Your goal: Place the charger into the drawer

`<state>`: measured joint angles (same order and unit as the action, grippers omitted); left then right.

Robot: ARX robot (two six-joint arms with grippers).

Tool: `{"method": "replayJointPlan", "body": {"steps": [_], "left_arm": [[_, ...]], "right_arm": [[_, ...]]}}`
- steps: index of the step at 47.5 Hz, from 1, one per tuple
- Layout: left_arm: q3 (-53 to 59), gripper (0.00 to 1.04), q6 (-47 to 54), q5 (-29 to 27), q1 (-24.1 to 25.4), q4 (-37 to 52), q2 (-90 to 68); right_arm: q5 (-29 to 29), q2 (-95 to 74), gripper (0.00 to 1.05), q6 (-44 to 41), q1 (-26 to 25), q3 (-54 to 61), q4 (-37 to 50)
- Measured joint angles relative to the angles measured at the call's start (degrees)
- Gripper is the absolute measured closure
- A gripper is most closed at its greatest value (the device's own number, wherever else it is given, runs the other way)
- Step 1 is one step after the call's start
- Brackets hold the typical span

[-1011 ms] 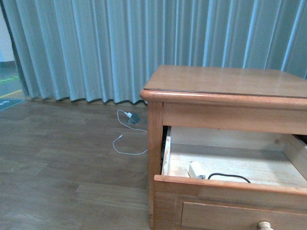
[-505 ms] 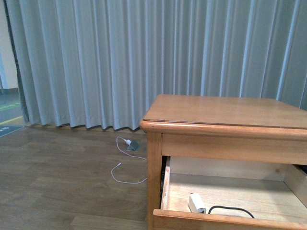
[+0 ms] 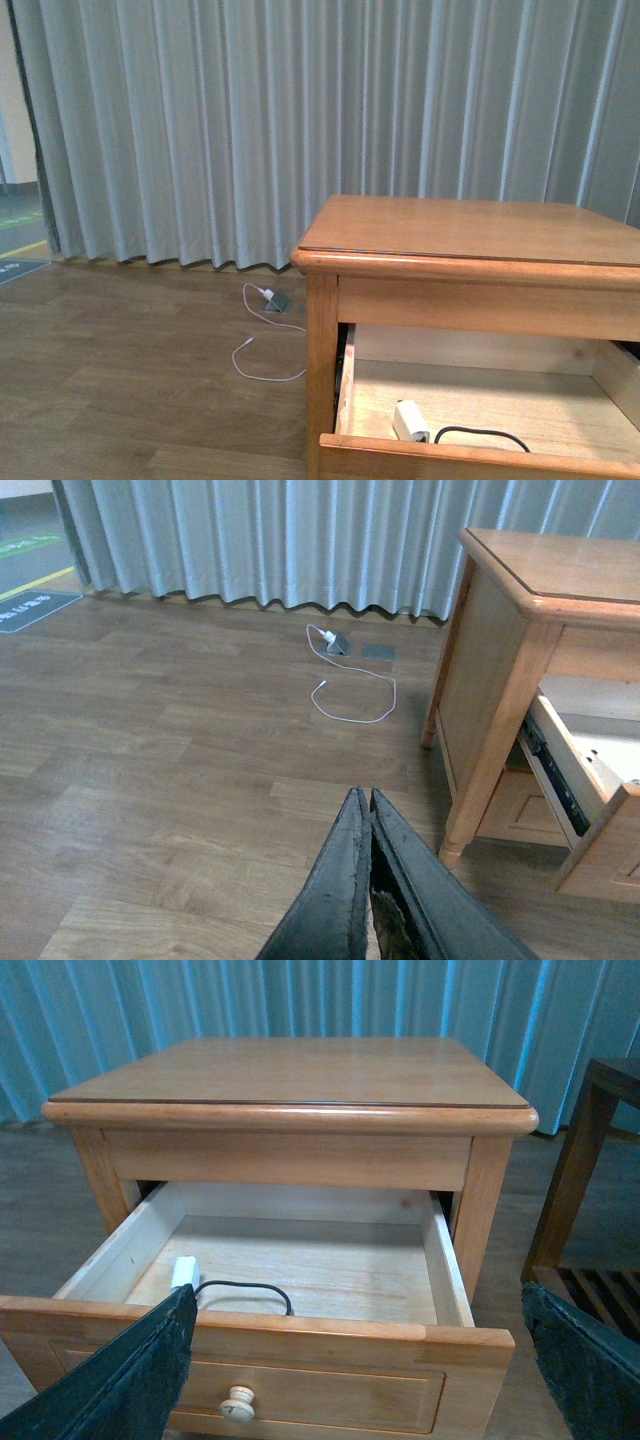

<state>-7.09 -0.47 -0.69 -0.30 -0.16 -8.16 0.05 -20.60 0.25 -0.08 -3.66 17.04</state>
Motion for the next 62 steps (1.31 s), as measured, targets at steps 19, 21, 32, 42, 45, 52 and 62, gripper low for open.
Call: {"method": "replayJointPlan", "body": {"steps": [19,21,32,42,45,52,62], "left_arm": [[3.56,1.01,0.04,0.66,0.13,-0.55,4.96],[3.8,1.01,0.04,0.66,0.13,-0.55,5.16],[6.36,1.01,0.07,0.68,0.13,-0.17,7.76],[6.38,1.01,0.07,0.66,0.13,-0.15,7.98],[6.38,1.01,0.07,0.66,0.13,-0.15,7.98],[6.38,1.01,0.04,0.63,0.13,-0.15,7.98],[6.38,1.01,0.04,0.63,0.13,-0.15,7.98]], "right_arm": [[-0.02,0.0,0.08,0.0,0.0,0.0,0.0],[-0.02,0.0,0.08,0.0,0.0,0.0,0.0],[-0.02,0.0,0.08,0.0,0.0,0.0,0.0],[-0.04,0.0,0.08,0.0,0.0,0.0,0.0],[-0.07,0.0,0.08,0.0,0.0,0.0,0.0],[-0.04,0.0,0.08,0.0,0.0,0.0,0.0],[-0.07,0.0,0.08,0.0,0.0,0.0,0.0]]}}
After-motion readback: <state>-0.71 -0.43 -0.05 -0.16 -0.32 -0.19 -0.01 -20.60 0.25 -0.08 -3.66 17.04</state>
